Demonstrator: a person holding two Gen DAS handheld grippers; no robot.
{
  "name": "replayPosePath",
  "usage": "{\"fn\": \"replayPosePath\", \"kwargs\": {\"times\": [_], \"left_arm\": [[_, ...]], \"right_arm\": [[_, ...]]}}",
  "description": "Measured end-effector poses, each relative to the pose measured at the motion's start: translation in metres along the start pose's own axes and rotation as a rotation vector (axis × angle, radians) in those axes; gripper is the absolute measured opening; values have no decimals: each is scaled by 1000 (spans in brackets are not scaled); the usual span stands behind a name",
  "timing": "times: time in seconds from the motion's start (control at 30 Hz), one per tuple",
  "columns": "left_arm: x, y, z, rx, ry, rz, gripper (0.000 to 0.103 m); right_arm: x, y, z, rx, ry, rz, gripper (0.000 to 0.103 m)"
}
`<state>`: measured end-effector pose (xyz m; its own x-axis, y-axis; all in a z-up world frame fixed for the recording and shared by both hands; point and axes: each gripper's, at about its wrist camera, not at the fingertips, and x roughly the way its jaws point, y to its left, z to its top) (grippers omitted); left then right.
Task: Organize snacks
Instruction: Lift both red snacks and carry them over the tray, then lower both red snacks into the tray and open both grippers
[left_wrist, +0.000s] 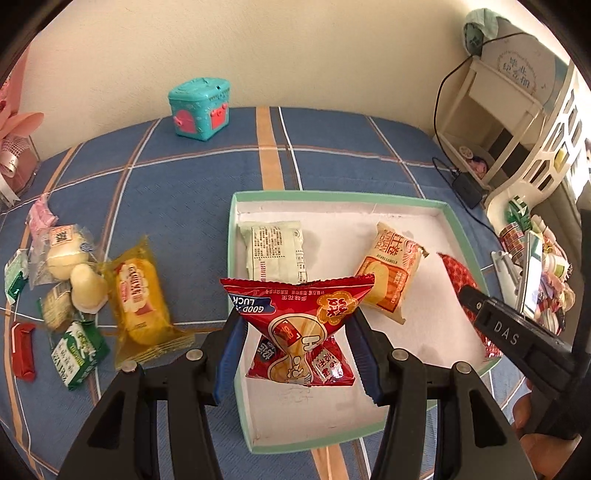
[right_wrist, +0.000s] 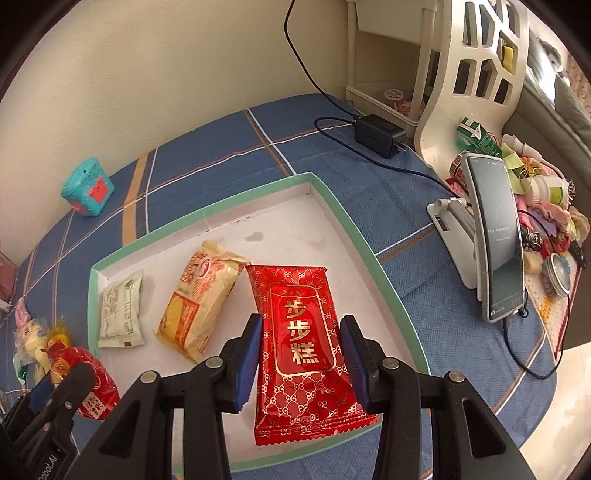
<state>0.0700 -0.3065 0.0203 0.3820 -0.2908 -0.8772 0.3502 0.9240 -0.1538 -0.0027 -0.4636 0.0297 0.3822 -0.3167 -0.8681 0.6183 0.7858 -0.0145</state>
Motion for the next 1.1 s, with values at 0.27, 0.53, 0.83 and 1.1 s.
{"fn": "replayPosePath", "kwargs": {"times": [0.27,0.53,0.83,1.1], "left_arm": [[24,-3,0,4,45,10,57],[35,-8,1,23,71,26,69],[25,-7,3,29,76,39,74],[11,10,5,-19,62,71,88]], "right_arm": [[20,0,2,-2,18,-24,45],[30,-1,-1,0,51,-30,45],[29,2,-4,-15,66,-26,48],[23,12,-6,-60,52,-5,78]]}}
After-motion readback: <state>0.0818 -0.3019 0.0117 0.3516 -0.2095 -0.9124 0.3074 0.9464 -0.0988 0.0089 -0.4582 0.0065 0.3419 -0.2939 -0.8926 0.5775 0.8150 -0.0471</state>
